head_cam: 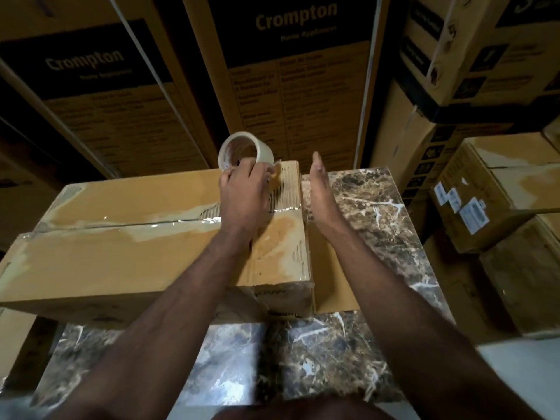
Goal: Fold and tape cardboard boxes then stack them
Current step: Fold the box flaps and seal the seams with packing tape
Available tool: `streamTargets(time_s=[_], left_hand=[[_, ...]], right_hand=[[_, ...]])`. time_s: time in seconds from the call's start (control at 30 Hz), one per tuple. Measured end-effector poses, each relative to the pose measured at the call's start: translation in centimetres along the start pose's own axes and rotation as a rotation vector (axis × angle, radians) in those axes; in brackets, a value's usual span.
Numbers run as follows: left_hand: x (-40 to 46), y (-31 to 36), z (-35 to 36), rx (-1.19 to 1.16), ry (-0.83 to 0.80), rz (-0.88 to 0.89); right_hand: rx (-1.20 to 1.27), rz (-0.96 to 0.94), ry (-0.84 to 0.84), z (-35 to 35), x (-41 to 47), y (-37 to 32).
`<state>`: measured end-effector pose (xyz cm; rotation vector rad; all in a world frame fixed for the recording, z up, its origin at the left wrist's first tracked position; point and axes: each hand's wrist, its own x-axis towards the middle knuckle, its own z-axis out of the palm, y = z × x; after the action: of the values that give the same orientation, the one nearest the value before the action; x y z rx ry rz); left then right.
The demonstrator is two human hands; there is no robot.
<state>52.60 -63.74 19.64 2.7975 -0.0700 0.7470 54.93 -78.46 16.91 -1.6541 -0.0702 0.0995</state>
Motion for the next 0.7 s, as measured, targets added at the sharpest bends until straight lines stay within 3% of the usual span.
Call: streamTargets(time_s=[0.1, 0.2, 0.27, 0.37, 0.47, 0.53, 0.63, 0.7], left_hand=[[-0.7, -0.7, 0.2, 0.011, -0.001, 0.012], [-0.8, -0.7, 0.3, 0.019, -0.008, 0.011], [-0.6, -0.6, 0.3, 0.024, -0.019, 0.014], [-1.0, -0.4, 0.4, 0.025, -0.027, 0.021], [-1.0, -0.3, 0.7, -0.006, 0.006, 0.016], [-1.0, -0.5, 0.6, -0.020, 0.011, 0.016], [-1.2, -0.5, 0.4, -0.024, -0.020, 0.028], [-1.3, -0.2, 0.3, -0.016, -0.029, 0.034]], right_hand=[[0.072, -0.085, -0.147, 1.6, -4.4, 2.2], [-0.003, 0.040, -0.200, 1.1, -4.8, 4.4], [-0.146, 0.002, -0.152, 0.2, -4.6, 3.5], [-0.097, -0.140, -0.047, 0.1, -6.8, 2.1], [-0.106, -0.286, -0.113, 0.7, -9.7, 2.6], [-0.142, -0.276, -0.154, 0.6, -9.7, 4.2], [-0.194, -0.274, -0.023, -0.2, -9.9, 5.8], [-0.167, -0.382, 0.062, -0.1, -11.2, 5.8]])
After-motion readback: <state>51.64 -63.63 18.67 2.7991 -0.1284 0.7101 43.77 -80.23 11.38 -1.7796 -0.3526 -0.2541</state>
